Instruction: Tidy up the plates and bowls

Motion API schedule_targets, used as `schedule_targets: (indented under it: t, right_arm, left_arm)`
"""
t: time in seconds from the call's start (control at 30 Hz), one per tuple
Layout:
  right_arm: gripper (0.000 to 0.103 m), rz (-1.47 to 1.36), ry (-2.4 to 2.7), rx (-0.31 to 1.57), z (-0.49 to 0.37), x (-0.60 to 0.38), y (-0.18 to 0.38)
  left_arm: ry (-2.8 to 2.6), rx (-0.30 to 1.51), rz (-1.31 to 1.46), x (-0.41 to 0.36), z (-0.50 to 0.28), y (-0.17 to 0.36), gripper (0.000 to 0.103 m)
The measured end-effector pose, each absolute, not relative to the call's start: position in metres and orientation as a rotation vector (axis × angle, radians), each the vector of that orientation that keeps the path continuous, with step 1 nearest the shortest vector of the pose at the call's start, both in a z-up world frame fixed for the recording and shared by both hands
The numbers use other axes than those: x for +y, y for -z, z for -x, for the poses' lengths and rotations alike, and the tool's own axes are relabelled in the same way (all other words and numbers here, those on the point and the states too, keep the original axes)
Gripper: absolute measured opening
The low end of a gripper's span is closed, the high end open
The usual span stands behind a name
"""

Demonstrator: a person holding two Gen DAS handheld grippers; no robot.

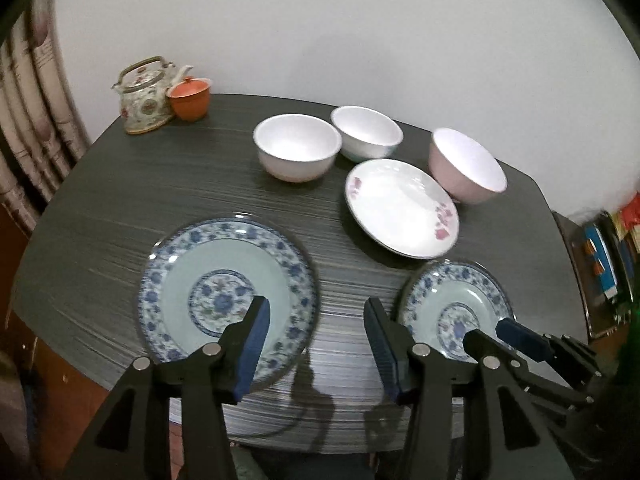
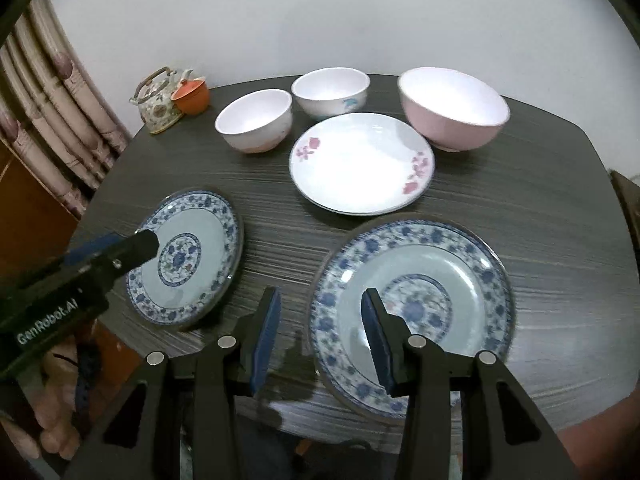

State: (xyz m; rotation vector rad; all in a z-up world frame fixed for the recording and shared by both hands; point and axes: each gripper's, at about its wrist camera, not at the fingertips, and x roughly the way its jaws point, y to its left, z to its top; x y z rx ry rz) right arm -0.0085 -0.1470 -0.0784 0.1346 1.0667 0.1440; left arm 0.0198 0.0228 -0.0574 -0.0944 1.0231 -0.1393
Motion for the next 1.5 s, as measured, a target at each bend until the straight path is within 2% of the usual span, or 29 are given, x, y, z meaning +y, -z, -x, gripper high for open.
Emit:
schedule_targets:
  t: [0.3, 0.7, 0.97, 1.37, 1.5]
  right_arm:
    - [0.041, -0.176, -0.102, 1.046, 0.025, -0.19, 0.076]
    - [0.041, -0.133, -0.123, 1.068, 0.035, -0.26, 0.095]
    - [0.041, -0.4, -0.23, 1.164, 0.017, -0.32, 0.128]
    - [0.027, -0.56, -0.253, 1.253, -0.005, -0.345, 0.18]
    - [0.025, -0.587, -0.266, 1.257, -0.007, -0.345, 0.186]
  left_arm:
    - [0.172, 1.023, 0.057, -0.002, -0.012, 0.057, 0.053]
    - [0.33, 1.124, 0.148, -0.022, -0.024, 0.092, 0.053]
    - [0.435, 1.261, 0.282, -0.028, -0.045, 0.12, 0.052]
    - [0.443, 1.397, 0.428, -0.03, -0.07, 0.151, 0.052]
    - [0.44, 1.432, 0.464, -0.026, -0.075, 0.161, 0.05]
